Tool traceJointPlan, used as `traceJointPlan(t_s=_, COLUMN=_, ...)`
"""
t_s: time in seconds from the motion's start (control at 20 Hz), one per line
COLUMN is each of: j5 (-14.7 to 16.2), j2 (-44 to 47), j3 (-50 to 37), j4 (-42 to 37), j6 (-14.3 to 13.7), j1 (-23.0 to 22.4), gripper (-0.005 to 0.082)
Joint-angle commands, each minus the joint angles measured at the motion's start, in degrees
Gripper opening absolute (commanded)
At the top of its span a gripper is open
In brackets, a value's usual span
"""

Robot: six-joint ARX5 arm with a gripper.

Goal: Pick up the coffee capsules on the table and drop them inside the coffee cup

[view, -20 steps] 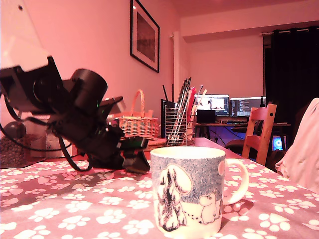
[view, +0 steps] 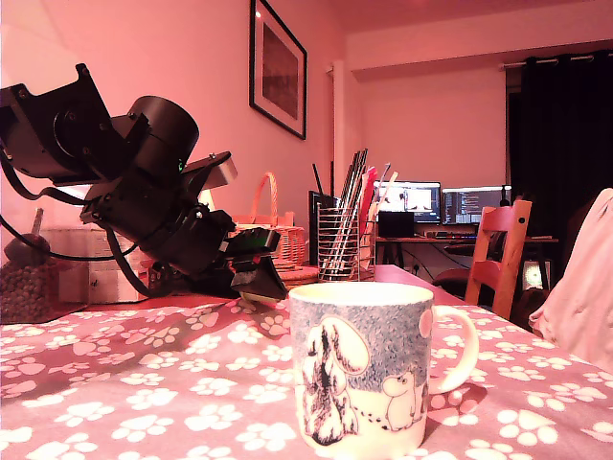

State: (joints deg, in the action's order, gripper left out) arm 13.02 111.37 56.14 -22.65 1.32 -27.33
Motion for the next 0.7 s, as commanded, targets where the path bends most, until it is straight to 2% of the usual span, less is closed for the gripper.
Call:
traceJointPlan(t_s=0.0, j5=0.22, j2=-1.11, j3=-0.24, j4=0.44, j6=-0.33, j1=0.07, gripper=0.0204)
traceJointPlan(t_s=0.2, j5=0.20, j2=-1.03, j3=-0.24, j4=1.03, j6=-0.94, j1=0.07, gripper=0.0256)
traceJointPlan(t_s=0.5, j5=0.22, j2=-0.09, j3=-0.24, j4=1.53, j6=-1.84, j1=0.22, gripper=0.0259)
traceJointPlan(t_s=0.65, j5=0.22, j2=-0.07, j3=-0.24, j4=1.25, j6=-1.79, j1=0.22, gripper=0.0345)
